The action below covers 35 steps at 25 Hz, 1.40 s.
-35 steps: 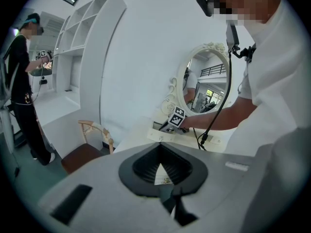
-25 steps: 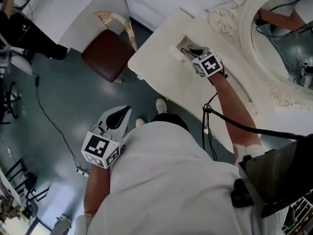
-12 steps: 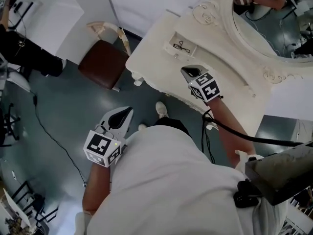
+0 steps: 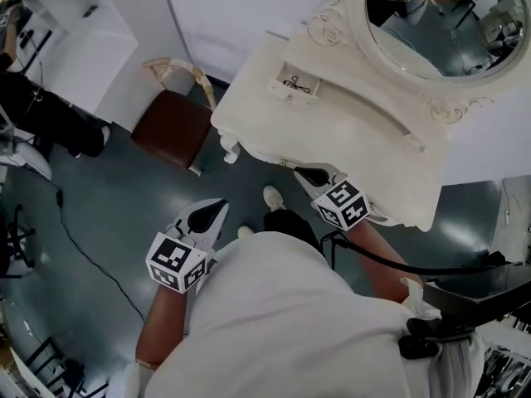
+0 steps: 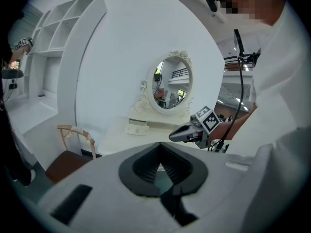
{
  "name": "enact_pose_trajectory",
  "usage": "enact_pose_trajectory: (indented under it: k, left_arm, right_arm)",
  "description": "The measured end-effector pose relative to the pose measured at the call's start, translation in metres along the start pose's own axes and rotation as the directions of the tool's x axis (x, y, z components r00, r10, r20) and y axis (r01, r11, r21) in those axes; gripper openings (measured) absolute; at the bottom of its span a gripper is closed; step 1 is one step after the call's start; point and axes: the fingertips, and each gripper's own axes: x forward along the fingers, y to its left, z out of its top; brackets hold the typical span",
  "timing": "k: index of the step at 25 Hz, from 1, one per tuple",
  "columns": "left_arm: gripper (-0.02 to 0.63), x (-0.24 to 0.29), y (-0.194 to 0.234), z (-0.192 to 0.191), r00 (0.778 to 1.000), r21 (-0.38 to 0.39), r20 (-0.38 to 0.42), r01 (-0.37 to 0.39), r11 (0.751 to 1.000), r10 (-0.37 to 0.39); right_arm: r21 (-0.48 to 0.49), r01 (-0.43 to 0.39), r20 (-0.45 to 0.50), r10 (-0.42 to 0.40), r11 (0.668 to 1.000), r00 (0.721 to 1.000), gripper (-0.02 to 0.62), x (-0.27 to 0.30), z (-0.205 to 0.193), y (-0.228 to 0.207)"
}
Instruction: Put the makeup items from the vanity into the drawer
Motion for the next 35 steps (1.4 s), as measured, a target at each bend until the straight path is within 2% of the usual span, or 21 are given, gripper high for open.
enact_pose_trajectory:
  k: [8,16,35]
  left_arm:
    - [0.003,-0.008,-0.027,-0.016,0.999,0.028,-0.004,0.052,0.998,-0.052]
    - [0.003,-0.018,-0.043,-0.028,0.998,0.029,0.01,0.055,0.998,-0.055]
    - [0.003,-0.04,-0.054,-0.049,0.999,0.021,0.02,0.025,0.999,-0.026]
  right_arm:
    - [-0.043,-0.024,0.009,0.024,0.999,1.0,0.002,-0.022,-0.014,0.058]
    - [-0.082,-0.054,0.002,0.055,0.995,0.999,0.002,-0.028,-0.024,0.092]
    - [-0.144,-0.078,0.017,0.081,0.986,0.997,0.001,-0.025,-0.027,0.124]
